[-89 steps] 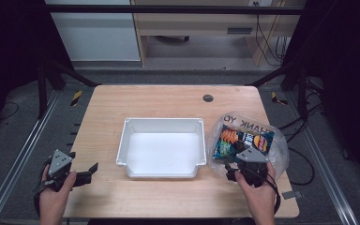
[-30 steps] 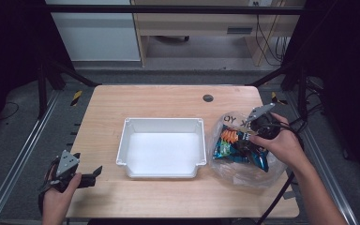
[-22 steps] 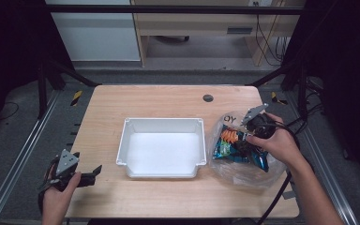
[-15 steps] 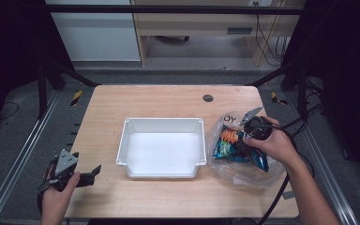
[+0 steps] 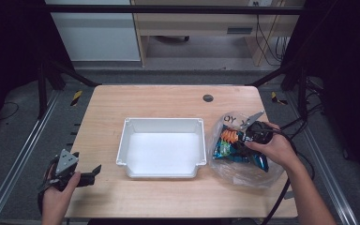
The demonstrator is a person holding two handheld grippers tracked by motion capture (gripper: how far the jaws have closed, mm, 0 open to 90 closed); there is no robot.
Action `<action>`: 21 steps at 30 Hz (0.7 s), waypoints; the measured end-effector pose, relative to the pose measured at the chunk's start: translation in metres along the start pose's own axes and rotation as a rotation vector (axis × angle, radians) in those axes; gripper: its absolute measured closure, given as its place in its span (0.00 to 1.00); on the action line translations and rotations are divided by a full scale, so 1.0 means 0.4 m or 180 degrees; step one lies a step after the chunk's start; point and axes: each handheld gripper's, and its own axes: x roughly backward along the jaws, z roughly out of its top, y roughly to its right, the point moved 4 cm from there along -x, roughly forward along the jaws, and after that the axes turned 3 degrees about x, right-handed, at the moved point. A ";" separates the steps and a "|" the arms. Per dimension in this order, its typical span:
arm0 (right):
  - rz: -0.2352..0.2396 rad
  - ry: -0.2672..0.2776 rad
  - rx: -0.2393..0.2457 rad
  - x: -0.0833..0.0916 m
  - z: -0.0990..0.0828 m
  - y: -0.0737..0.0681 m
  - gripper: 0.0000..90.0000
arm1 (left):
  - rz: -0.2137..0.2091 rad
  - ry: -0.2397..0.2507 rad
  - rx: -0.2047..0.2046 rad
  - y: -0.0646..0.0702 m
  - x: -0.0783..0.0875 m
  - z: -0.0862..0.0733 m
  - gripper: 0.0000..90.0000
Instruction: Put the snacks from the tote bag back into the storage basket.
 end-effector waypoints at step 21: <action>-0.0090 -0.0324 0.0108 -0.064 -0.008 -0.005 0.10 | -0.0015 0.0008 -0.0006 -0.002 0.003 -0.001 0.04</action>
